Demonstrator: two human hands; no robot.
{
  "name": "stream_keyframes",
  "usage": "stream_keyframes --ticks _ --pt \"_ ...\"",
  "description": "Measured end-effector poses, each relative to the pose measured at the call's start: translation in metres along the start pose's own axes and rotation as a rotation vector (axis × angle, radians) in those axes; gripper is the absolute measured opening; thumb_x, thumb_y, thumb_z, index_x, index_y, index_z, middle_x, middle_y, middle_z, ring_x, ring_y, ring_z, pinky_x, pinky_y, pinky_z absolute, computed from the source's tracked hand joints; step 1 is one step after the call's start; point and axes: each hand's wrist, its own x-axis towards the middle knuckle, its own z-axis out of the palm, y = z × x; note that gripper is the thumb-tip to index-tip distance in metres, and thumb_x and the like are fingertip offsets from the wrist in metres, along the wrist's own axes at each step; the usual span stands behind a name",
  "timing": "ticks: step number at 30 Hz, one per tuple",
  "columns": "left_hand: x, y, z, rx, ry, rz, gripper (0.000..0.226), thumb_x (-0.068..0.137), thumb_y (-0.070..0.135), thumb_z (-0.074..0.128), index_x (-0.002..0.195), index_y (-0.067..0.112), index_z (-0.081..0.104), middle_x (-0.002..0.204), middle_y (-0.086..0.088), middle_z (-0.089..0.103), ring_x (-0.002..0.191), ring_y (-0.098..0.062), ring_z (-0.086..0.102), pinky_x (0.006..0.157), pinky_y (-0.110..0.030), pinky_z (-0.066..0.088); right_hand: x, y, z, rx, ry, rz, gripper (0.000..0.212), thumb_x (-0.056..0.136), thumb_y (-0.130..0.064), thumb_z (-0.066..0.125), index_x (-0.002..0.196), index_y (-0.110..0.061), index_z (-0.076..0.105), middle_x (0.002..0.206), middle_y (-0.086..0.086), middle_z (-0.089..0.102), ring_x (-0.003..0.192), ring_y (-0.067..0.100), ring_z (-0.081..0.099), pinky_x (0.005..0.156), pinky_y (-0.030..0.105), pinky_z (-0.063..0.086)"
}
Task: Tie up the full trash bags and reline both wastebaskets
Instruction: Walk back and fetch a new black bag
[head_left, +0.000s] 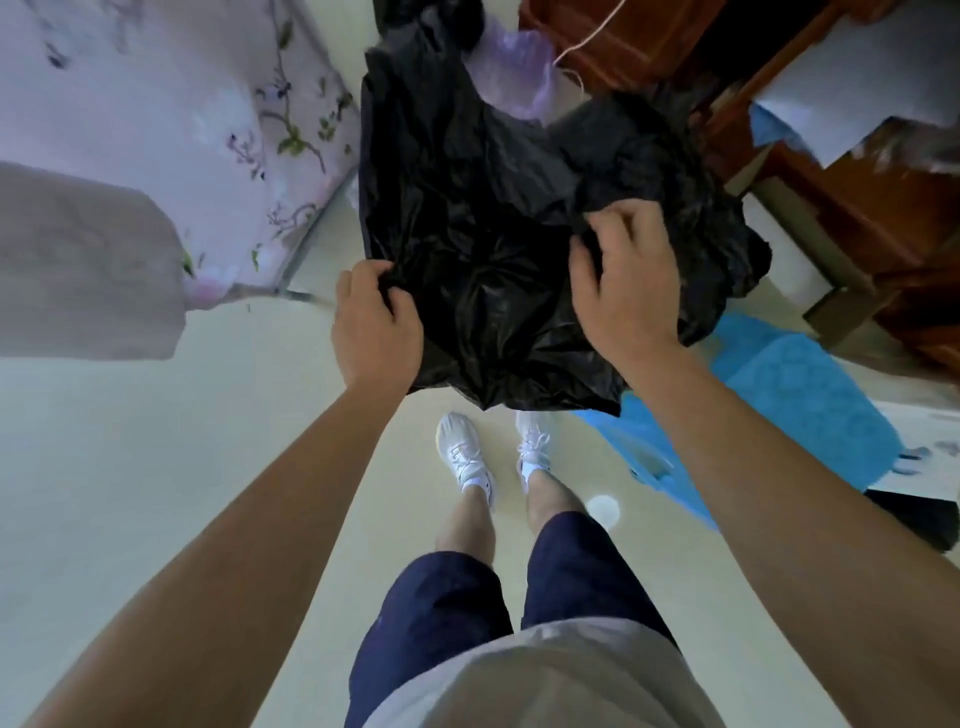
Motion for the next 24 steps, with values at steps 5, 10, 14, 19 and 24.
stream_keyframes --ticks 5,10,14,19,24 --pt "-0.038 -0.018 -0.101 -0.016 0.195 -0.113 0.028 0.092 0.014 0.047 0.118 0.010 0.054 0.116 -0.004 0.056 0.089 -0.020 0.053 0.077 -0.024 0.036 -0.011 -0.083 -0.010 0.105 -0.083 -0.209 0.032 0.090 -0.031 0.063 0.100 -0.001 0.061 0.128 0.022 0.055 0.120 0.040 0.051 0.098 0.047 0.045" --pt "-0.101 -0.076 -0.183 -0.010 0.378 -0.346 0.021 0.089 0.014 0.051 0.108 0.011 0.055 0.104 -0.002 0.056 0.087 -0.021 0.053 0.077 -0.029 0.040 -0.023 -0.174 0.000 0.266 -0.287 -0.441 0.038 0.086 -0.038 0.065 0.099 -0.002 0.063 0.117 0.014 0.064 0.127 0.036 0.051 0.106 0.049 0.039" --pt "-0.151 -0.132 -0.251 -0.028 0.547 -0.495 0.015 0.088 0.013 0.052 0.101 0.010 0.057 0.097 -0.004 0.059 0.089 -0.023 0.055 0.079 -0.029 0.039 -0.048 -0.255 -0.007 0.308 -0.536 -0.625 0.034 0.091 -0.043 0.059 0.083 -0.012 0.049 0.082 0.002 0.051 0.087 0.029 0.055 0.078 0.036 0.040" --pt "-0.213 -0.195 -0.349 -0.145 0.778 -0.638 0.016 0.087 0.012 0.052 0.101 0.009 0.058 0.100 -0.007 0.062 0.090 -0.021 0.055 0.081 -0.029 0.040 -0.102 -0.367 -0.027 0.230 -0.733 -0.893 0.039 0.086 -0.052 0.060 0.095 -0.014 0.052 0.082 0.000 0.056 0.078 0.024 0.053 0.076 0.036 0.044" --pt "-0.268 -0.274 -0.443 -0.255 0.870 -0.655 0.015 0.087 0.011 0.053 0.100 0.014 0.059 0.102 -0.006 0.065 0.097 -0.026 0.059 0.088 -0.040 0.048 -0.159 -0.506 -0.034 0.174 -0.772 -1.107 0.026 0.087 -0.034 0.065 0.102 -0.015 0.057 0.088 0.001 0.062 0.084 0.026 0.059 0.078 0.041 0.051"
